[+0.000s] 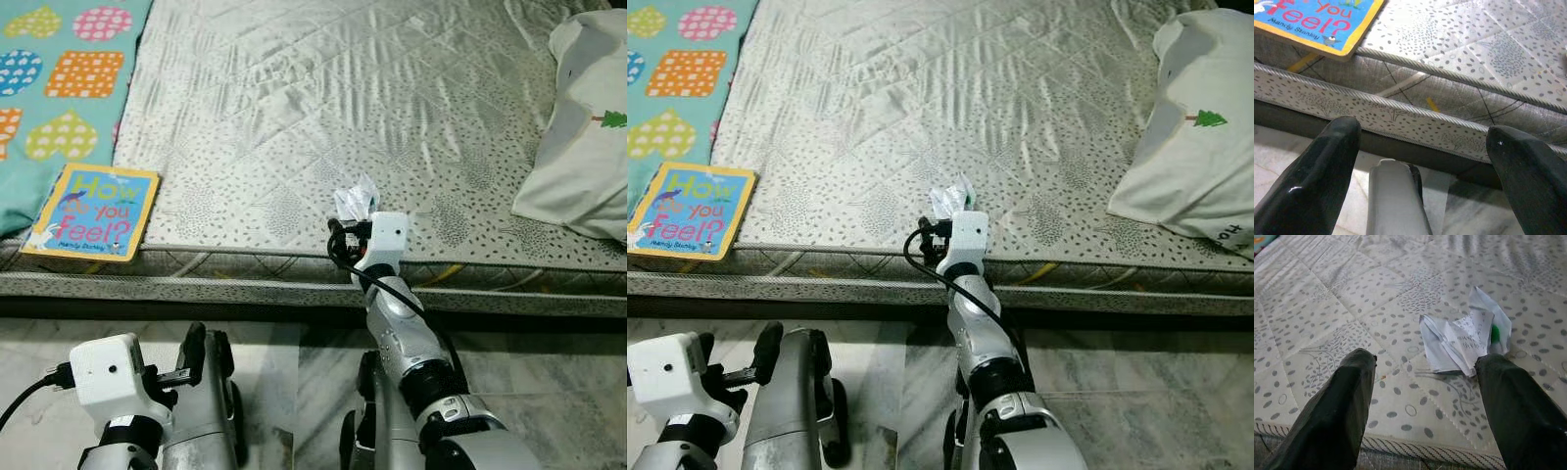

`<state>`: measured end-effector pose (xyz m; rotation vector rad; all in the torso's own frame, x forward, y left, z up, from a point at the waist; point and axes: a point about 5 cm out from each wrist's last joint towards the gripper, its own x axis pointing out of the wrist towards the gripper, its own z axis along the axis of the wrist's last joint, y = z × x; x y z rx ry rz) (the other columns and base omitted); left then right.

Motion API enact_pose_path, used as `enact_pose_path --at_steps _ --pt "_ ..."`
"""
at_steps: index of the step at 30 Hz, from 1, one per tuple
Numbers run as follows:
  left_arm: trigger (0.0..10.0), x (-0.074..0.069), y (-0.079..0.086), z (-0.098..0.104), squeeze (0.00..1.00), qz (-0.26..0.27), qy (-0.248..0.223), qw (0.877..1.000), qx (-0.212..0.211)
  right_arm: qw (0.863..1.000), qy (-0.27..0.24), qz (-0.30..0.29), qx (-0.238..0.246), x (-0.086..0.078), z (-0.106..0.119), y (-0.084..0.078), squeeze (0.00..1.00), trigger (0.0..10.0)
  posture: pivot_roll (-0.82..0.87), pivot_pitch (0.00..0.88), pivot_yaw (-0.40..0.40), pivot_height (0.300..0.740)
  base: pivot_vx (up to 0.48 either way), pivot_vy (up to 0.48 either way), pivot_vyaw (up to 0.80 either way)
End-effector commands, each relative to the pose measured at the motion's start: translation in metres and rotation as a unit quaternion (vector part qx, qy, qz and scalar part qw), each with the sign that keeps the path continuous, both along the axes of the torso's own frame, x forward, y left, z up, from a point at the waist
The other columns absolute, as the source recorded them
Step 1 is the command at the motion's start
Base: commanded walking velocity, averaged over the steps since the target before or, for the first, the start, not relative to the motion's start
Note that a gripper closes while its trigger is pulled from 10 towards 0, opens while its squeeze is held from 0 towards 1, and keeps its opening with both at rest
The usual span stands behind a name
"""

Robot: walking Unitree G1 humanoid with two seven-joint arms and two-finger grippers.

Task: Clean up the room

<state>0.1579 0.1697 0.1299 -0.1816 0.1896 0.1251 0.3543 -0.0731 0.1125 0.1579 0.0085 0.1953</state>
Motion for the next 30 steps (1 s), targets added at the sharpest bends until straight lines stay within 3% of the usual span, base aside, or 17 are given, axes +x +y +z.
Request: enact_pose_path --at_steps 1,8,15,30 --pt "10.0 0.000 0.000 -0.004 0.00 -0.001 0.011 1.000 -0.002 1.000 0.005 -0.006 0.002 -0.002 -0.005 -0.005 0.00 10.0 0.04 0.320 -0.062 0.576 0.000 0.000 0.00" --pt "10.0 0.005 -0.001 -0.006 0.00 -0.001 0.007 1.000 -0.005 1.000 0.001 -0.002 0.005 -0.003 -0.006 -0.008 0.00 10.0 0.04 0.296 -0.064 0.576 0.000 0.000 0.00" --pt "10.0 0.009 -0.001 -0.006 0.00 -0.003 0.003 1.000 -0.005 1.000 -0.002 0.012 0.003 -0.005 -0.008 -0.006 0.00 10.0 0.04 0.286 -0.059 0.537 0.000 0.000 0.00" --pt "10.0 0.013 -0.001 -0.003 0.00 -0.008 -0.012 1.000 -0.007 1.000 -0.009 0.018 -0.007 -0.005 -0.009 -0.009 0.00 10.0 0.04 0.282 -0.053 0.537 0.000 0.000 0.00"
